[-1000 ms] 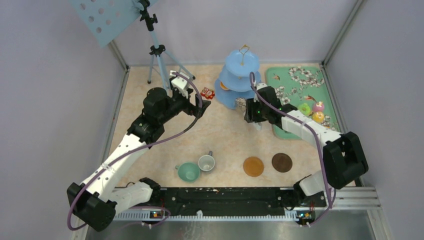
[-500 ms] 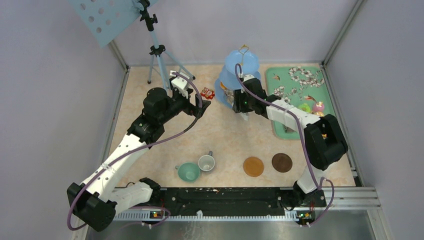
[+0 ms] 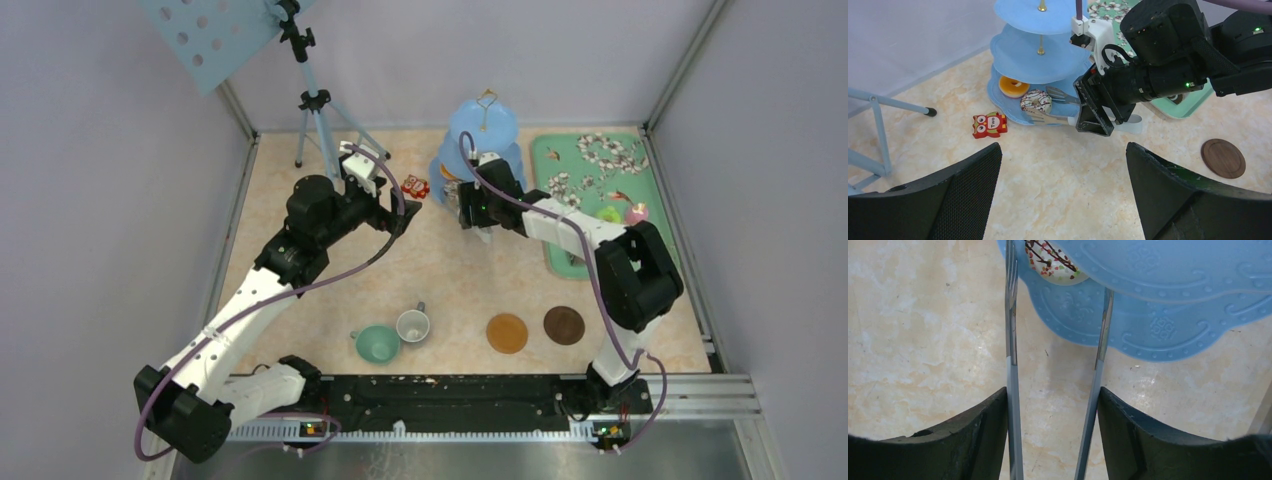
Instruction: Serve the afternoon tea
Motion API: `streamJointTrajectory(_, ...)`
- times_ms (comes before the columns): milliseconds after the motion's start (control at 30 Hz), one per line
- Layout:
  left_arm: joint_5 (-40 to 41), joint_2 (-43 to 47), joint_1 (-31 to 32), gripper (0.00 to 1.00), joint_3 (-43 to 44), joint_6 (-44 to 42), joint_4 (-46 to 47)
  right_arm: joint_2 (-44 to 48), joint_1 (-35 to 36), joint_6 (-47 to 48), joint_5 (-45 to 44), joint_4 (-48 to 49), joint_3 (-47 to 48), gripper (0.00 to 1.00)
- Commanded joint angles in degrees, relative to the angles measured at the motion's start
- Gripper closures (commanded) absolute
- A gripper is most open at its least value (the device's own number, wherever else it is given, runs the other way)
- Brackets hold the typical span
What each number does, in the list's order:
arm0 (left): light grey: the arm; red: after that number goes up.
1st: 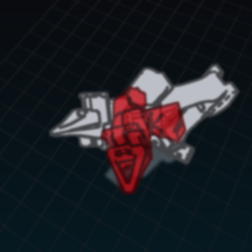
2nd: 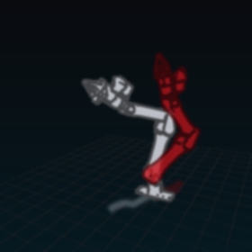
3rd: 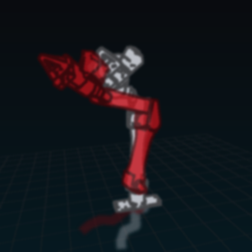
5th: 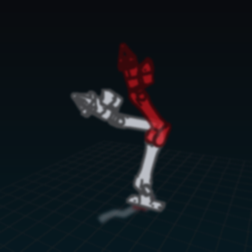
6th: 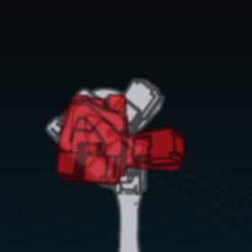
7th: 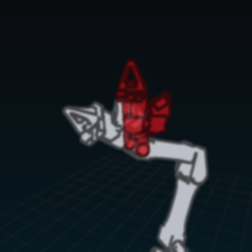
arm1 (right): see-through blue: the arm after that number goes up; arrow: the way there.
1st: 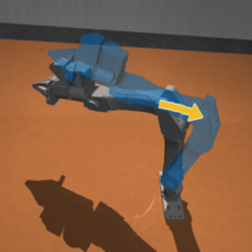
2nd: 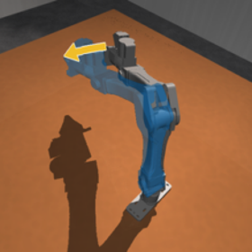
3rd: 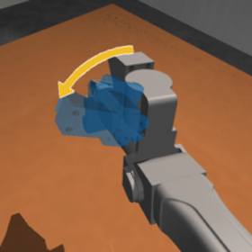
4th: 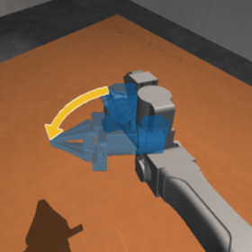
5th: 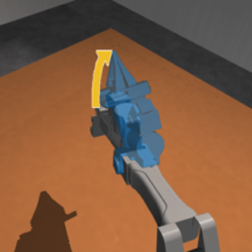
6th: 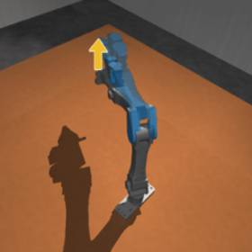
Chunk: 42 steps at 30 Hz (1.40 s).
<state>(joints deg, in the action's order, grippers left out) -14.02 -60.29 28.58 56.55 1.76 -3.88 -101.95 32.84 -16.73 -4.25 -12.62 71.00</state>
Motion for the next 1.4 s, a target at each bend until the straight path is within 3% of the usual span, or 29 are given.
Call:
streamJointTrajectory(0, -0.2, -0.2, 0.2, 0.01, 0.0, 0.2, 2.3, 5.3, 0.6, -0.3, -1.7, 1.8, 0.3, 0.38)
streamJointTrajectory(200, -0.7, -0.2, 0.2, 0.01, 0.0, 0.3, 2.4, 12.8, 0.6, 0.1, -2.2, -1.2, -3.5, 0.40)
streamJointTrajectory(333, -0.6, -0.1, 0.3, 0.01, -0.1, 0.4, 2.5, 22.1, 0.6, 0.7, -4.3, -3.3, -11.2, 0.45)
streamJointTrajectory(600, -1.6, -0.3, 0.2, 0.01, 0.0, 0.9, 2.6, 38.1, -1.9, 3.1, -16.6, -8.4, -21.8, 0.45)
streamJointTrajectory(967, -1.1, -0.1, 0.2, 0.01, 0.0, 0.6, 2.5, 36.2, -24.9, -3.8, -18.1, -15.1, -19.2, 0.45)
streamJointTrajectory(1367, -1.5, -0.1, 0.3, 0.01, 0.0, 0.7, 2.6, 33.3, -31.8, -3.3, -14.2, -13.3, -19.9, 0.40)
